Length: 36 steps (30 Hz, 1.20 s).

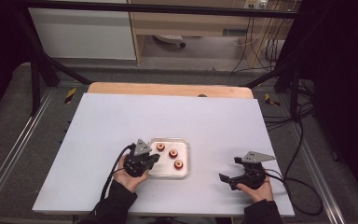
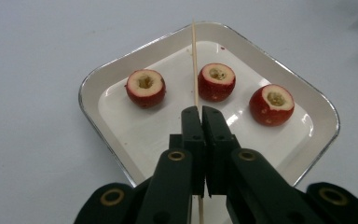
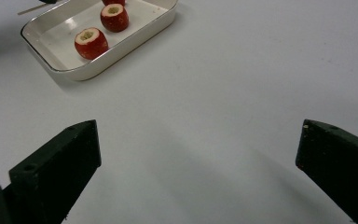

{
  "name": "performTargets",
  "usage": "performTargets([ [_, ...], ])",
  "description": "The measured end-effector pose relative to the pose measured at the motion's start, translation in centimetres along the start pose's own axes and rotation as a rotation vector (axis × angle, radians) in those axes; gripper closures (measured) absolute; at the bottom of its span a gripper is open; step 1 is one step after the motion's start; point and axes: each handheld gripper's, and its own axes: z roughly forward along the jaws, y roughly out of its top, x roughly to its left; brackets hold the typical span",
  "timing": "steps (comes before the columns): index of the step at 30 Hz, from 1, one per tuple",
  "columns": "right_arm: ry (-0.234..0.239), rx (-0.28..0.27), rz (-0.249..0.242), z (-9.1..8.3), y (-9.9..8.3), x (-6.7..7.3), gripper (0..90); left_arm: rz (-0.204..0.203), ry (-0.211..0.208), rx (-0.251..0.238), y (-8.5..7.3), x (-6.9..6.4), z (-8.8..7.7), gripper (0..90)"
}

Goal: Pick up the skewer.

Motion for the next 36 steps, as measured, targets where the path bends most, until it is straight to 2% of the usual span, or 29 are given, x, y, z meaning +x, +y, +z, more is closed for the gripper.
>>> performTargets([
  [4, -0.004, -0.003, -0.007, 0.1, 0.3, 0.3, 0.5, 0.021, -0.010, -0.004, 0.3, 0.0, -0.5, 88.4],
  [10, -0.025, 0.000, -0.050, 0.4, 1.2, 1.1, 0.5, 0.059, -0.039, 0.004, 0.9, -0.1, -1.3, 88.4],
  [11, -0.038, 0.011, -0.075, 0.6, 1.6, 1.4, 0.5, 0.064, -0.044, 0.004, 1.1, -0.1, -1.4, 88.4],
  [16, -0.049, 0.045, -0.117, 1.1, 2.4, 2.3, 0.5, 0.094, -0.055, 0.012, 1.4, -0.3, -1.9, 88.4],
  [20, -0.061, 0.072, -0.177, 1.8, 3.4, 3.4, 1.1, 0.128, -0.071, 0.025, 1.6, -0.5, -2.2, 88.4],
  [21, -0.061, 0.072, -0.177, 1.8, 3.4, 3.4, 1.1, 0.137, -0.077, 0.030, 1.6, -0.4, -2.2, 88.4],
  [22, -0.063, 0.077, -0.204, 1.9, 3.8, 3.9, 1.3, 0.143, -0.078, 0.034, 1.7, -0.5, -2.3, 88.4],
  [27, -0.070, 0.086, -0.250, 2.2, 4.5, 4.6, 2.1, 0.189, -0.096, 0.061, 2.4, -0.6, -2.5, 88.4],
  [29, -0.082, 0.104, -0.296, 2.4, 5.1, 5.1, 2.7, 0.205, -0.103, 0.067, 2.7, -0.7, -2.5, 88.4],
  [30, -0.082, 0.104, -0.296, 2.4, 5.1, 5.1, 2.7, 0.214, -0.107, 0.073, 2.9, -0.8, -2.5, 88.4],
  [32, -0.093, 0.118, -0.346, 2.6, 5.7, 5.7, 3.3, 0.230, -0.113, 0.084, 3.3, -1.0, -2.3, 88.4],
  [34, -0.097, 0.120, -0.360, 2.6, 5.9, 5.9, 3.6, 0.249, -0.118, 0.096, 3.6, -1.3, -2.2, 88.5],
  [35, -0.103, 0.132, -0.393, 2.7, 6.3, 6.3, 3.9, 0.257, -0.124, 0.099, 3.8, -1.5, -2.1, 88.5],
  [36, -0.102, 0.137, -0.407, 2.7, 6.5, 6.5, 4.5, 0.265, -0.128, 0.103, 3.9, -1.7, -2.0, 88.4],
])
